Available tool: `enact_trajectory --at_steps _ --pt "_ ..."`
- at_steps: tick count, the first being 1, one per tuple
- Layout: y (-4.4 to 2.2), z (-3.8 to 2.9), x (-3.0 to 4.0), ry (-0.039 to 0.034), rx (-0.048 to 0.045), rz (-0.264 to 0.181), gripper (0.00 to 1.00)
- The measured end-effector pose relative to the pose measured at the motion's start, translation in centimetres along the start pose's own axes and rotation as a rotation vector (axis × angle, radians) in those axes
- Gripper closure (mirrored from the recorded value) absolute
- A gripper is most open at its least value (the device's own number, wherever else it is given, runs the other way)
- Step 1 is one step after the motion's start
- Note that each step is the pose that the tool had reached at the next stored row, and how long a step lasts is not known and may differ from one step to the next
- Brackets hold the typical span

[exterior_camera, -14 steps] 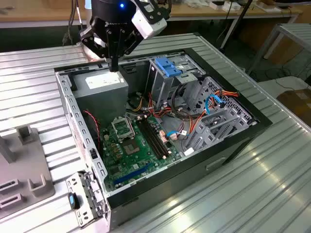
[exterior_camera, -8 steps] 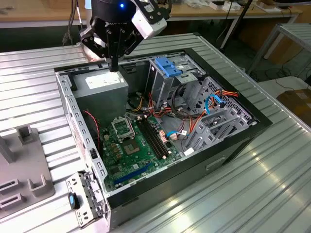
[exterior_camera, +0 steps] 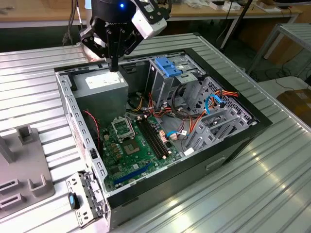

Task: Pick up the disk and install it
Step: 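Reach for the disk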

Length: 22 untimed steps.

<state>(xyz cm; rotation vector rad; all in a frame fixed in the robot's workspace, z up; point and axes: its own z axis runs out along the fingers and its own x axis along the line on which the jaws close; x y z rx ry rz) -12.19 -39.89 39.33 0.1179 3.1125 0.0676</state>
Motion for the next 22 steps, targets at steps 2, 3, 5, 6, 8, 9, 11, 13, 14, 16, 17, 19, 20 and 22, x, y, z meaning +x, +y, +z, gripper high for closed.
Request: enact_trajectory --at_steps 2,3,5,6,8,9,11,13,14,16,17,19,20,22 --pt "-0.01 0.00 0.14 0.0002 0.0000 0.000 0.89" --pt "-0.03 -0.01 0.43 0.0002 0.0001 0.000 0.89" --pt "-0.08 -0.02 1.06 0.0002 0.0000 0.000 0.89" --pt "-0.13 -0.02 1.70 0.0001 0.0000 0.000 0.89" --pt "-0.23 -0.04 3.10 -0.0001 0.0000 0.000 0.89" --pt "-0.30 -0.05 3.94 -0.0003 0.0000 0.000 0.89" --pt "-0.43 -0.08 5.69 -0.0003 0.0000 0.000 0.89" --pt "-0.53 -0.10 6.99 -0.0004 -0.0001 0.000 0.89" --pt "-0.55 -0.11 7.35 -0.0004 0.0000 0.000 0.89" --pt "-0.61 -0.12 8.11 -0.0003 0.0000 0.000 0.89" --pt "-0.63 -0.14 8.47 -0.0003 0.0001 0.000 0.89" --pt "-0.67 -0.15 9.22 -0.0003 0.0000 0.000 0.89" --pt "-0.71 -0.16 9.75 -0.0004 0.0000 0.000 0.89" --pt "-0.81 -0.19 11.34 -0.0003 0.0000 0.000 0.89"
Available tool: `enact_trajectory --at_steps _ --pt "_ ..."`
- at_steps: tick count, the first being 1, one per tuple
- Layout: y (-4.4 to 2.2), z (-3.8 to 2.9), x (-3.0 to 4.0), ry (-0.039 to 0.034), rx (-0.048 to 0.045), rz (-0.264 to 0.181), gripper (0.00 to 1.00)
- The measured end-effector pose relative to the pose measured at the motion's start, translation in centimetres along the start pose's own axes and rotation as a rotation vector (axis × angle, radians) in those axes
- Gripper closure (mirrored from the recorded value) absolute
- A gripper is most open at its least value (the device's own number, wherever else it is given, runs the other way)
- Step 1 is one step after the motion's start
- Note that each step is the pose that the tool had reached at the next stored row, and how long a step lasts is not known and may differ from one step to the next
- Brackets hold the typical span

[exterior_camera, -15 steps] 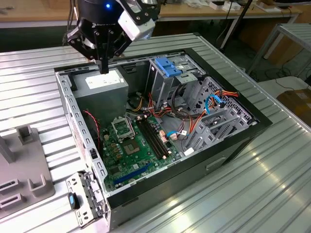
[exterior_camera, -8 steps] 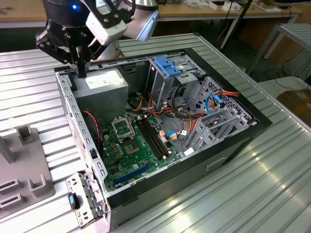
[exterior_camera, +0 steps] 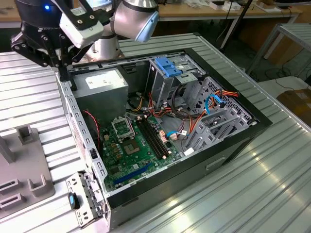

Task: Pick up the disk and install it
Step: 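Reach for the disk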

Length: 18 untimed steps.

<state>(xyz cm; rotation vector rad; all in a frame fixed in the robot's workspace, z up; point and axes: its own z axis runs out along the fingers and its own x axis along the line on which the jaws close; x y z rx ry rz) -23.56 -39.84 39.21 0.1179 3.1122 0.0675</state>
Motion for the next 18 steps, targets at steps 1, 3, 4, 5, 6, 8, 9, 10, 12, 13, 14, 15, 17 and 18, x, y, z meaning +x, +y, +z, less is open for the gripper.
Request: enact_trajectory --at_steps 1,3,4,5,6,8,9,10,12,13,14,15,17,18 --pt "-0.03 0.01 0.66 -0.0002 -0.0001 0.000 0.89" --pt "-0.06 0.01 1.61 -0.0004 -0.0001 0.000 0.89" --pt "-0.07 0.00 2.01 -0.0004 -0.0001 0.000 0.89" --pt "-0.07 0.00 2.45 -0.0004 -0.0001 0.000 0.89" --pt "-0.07 0.00 2.85 -0.0004 -0.0001 0.000 0.89" --pt "-0.09 0.00 4.12 -0.0005 -0.0001 0.000 0.89" --pt "-0.09 0.00 4.48 -0.0005 -0.0001 0.000 0.89" --pt "-0.08 -0.01 5.00 -0.0004 -0.0001 0.000 0.89" --pt "-0.05 0.00 5.78 -0.0005 -0.0001 0.000 0.89" --pt "-0.03 0.00 6.08 -0.0005 -0.0001 0.000 0.89" --pt "0.01 0.00 6.45 -0.0005 -0.0001 0.000 0.89" --pt "0.06 0.01 6.94 -0.0005 -0.0001 0.000 0.89" --pt "0.35 0.04 8.35 -0.0005 -0.0001 0.001 0.89" --pt "0.49 0.06 8.75 -0.0005 0.0000 0.001 0.89"
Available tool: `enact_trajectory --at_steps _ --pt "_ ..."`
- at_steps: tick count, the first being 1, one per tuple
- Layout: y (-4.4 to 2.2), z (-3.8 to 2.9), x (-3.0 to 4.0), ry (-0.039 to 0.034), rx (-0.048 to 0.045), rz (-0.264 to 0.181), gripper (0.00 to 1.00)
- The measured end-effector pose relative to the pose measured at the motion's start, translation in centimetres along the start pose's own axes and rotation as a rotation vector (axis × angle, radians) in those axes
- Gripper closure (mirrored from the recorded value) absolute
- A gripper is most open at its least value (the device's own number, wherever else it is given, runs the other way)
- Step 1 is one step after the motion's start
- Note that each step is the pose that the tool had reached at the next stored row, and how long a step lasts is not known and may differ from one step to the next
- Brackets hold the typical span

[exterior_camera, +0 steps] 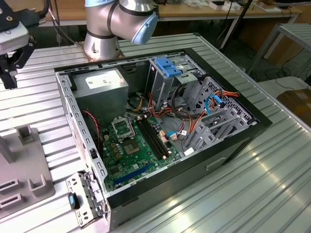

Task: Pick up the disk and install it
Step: 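Reach for the disk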

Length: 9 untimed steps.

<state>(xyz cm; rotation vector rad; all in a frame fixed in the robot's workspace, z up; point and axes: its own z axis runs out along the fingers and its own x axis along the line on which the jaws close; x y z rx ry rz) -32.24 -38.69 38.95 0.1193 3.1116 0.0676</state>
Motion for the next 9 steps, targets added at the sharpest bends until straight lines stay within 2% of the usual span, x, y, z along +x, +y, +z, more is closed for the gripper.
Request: enact_trajectory --at_steps 3,7,9 --pt "0.45 0.04 1.09 -0.0001 0.0000 0.001 0.89" --pt "1.80 0.17 3.19 0.0001 0.0001 0.002 0.89" --pt "2.21 0.23 4.24 0.0000 0.0001 0.001 0.89"
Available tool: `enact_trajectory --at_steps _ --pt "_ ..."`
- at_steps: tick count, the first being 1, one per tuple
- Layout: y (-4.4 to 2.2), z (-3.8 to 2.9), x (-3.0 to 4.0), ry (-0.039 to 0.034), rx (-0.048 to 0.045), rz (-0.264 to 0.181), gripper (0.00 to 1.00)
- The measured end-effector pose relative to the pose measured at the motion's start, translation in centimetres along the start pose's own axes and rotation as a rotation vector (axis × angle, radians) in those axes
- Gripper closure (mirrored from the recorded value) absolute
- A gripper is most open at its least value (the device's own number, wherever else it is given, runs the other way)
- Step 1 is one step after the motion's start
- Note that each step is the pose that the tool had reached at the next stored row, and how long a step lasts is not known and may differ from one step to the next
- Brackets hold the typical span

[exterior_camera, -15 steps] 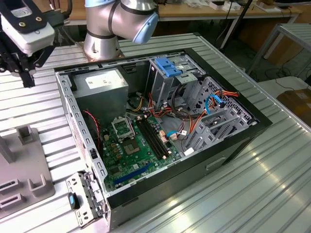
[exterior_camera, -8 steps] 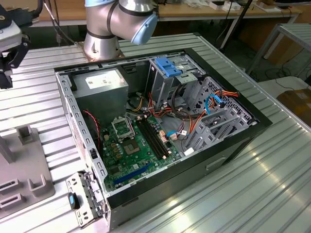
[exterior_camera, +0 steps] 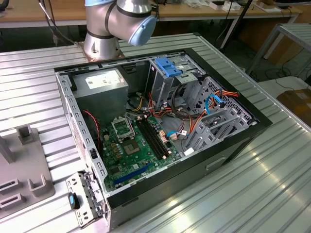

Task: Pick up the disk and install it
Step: 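Reach for the disk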

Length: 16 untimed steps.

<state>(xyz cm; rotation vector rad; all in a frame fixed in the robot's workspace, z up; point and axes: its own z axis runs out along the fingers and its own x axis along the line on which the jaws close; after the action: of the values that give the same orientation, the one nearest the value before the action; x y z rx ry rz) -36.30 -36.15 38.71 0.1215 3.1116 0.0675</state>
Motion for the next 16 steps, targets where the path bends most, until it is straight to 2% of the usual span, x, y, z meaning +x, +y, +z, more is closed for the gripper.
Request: enact_trajectory --at_steps 2,5,9,12,16 --pt "0.07 0.06 1.11 -0.0001 -0.0001 0.000 0.89" --pt "-0.10 0.17 4.19 0.0000 0.0000 0.000 0.89" --pt "-0.29 0.23 6.49 0.0000 0.0000 0.000 0.89" --pt "-0.48 0.30 8.79 0.0000 0.0000 0.000 0.89" --pt "-0.57 0.41 9.91 -0.0001 0.0007 0.000 0.89"
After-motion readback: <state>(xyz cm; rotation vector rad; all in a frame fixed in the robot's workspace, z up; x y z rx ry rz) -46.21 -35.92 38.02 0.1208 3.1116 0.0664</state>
